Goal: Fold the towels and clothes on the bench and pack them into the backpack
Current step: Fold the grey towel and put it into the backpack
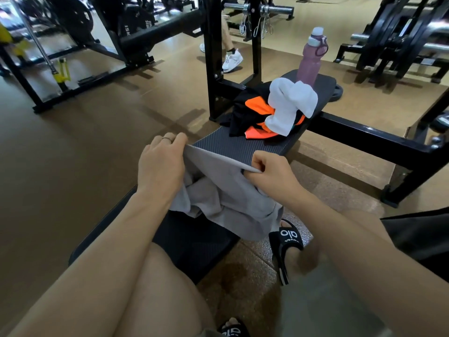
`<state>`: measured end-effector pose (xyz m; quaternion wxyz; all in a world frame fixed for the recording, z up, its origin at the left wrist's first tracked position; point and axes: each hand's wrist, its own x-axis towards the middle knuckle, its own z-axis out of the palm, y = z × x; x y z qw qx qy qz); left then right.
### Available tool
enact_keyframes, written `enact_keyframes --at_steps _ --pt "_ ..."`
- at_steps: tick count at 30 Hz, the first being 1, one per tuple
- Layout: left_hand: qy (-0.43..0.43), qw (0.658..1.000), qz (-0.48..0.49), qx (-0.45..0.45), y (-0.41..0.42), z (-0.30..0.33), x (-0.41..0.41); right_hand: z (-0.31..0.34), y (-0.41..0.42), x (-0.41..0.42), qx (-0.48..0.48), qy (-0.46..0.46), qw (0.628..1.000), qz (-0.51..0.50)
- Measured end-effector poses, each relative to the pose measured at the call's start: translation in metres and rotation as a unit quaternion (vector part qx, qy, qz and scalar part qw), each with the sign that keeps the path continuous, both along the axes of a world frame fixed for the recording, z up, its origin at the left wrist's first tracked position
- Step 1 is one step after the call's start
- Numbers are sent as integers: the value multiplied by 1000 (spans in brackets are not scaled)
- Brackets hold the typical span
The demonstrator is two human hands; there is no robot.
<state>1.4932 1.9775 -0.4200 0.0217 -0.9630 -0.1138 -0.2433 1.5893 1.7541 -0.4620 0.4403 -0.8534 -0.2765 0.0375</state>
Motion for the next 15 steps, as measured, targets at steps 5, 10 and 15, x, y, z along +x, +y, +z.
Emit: enact_keyframes --at_steps 5,10,15 --pt "52 936 -33 -346 -19 -4 1 22 9 4 -62 57 996 -24" --pt "100 904 -142 -391 -40 -3 -3 54 32 14 -68 79 994 -35" --pt "109 899 -203 -373 -54 0 -4 77 57 16 -18 151 988 -34"
